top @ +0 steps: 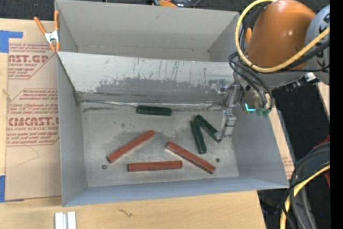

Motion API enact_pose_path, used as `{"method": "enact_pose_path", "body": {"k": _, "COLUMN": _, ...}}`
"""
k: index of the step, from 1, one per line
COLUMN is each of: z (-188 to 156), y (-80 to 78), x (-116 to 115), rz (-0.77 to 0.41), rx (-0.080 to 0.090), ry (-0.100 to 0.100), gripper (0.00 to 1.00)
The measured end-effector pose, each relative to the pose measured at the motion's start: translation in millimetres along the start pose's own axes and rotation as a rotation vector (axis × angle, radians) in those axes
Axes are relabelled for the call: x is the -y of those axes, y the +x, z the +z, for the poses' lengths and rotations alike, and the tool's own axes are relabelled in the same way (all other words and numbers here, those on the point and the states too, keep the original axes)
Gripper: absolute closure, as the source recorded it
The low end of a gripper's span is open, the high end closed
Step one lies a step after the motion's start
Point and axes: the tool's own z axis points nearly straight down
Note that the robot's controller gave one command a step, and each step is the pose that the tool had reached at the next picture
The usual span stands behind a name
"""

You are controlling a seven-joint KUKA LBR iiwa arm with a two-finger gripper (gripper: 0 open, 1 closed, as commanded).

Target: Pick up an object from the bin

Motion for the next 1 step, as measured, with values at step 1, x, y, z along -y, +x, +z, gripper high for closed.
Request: {"method": "enact_pose_path", "body": {"k": 1, "z": 167.3, "y": 4.0, "x": -46.7, "rz": -0.116, "rx": -0.001, "ry": -0.001, "gripper": 0.00}}
